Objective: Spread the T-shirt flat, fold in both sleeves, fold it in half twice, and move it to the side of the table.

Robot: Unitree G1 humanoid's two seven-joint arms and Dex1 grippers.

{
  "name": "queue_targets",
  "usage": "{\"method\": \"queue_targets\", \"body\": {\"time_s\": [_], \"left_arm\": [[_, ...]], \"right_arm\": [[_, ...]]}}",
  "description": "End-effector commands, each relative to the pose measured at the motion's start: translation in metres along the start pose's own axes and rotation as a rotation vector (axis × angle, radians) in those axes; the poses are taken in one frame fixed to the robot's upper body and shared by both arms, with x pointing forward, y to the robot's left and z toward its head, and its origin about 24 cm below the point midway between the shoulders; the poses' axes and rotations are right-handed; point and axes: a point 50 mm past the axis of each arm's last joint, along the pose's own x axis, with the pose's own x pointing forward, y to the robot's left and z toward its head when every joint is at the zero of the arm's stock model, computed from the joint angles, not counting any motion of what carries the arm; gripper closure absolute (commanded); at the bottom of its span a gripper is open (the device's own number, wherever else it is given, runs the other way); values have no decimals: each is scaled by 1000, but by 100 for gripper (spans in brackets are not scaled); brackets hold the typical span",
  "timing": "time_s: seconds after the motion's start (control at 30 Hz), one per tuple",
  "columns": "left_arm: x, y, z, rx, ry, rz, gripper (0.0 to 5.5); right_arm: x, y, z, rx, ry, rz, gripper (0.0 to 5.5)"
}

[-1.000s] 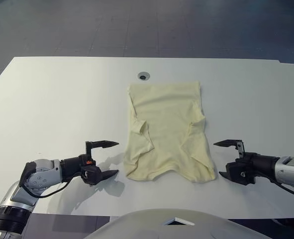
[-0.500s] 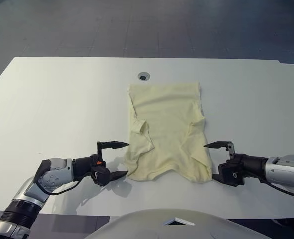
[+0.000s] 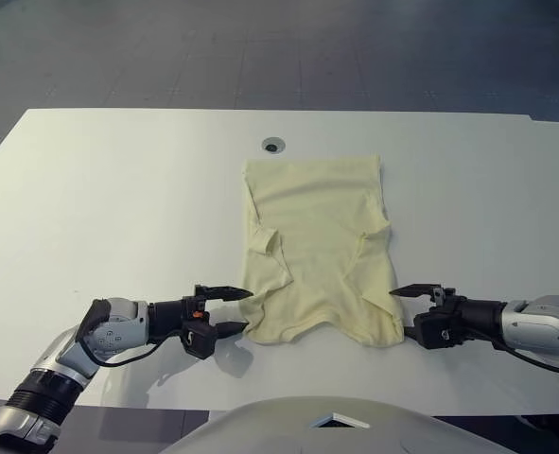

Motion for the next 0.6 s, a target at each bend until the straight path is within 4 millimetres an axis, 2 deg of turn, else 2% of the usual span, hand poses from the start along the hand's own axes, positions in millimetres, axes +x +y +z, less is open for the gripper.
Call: {"method": "queue_targets", "body": {"time_s": [0.03,0.43,0.53,0.6], "left_arm": [[-10,-7,-10,57,100,-179,315],[13,-13,-11,134,41,-297,533],[16,-16,-11,132,32,-319,550],[18,-17,-10,130,23,-327,550]], "right_arm": [[-1,1,0,4,3,11,288],[1,2,1,13,-4,15,490],[3,1,2,13,-12,20,541],[4,2,3,12,-19,28,548]]}}
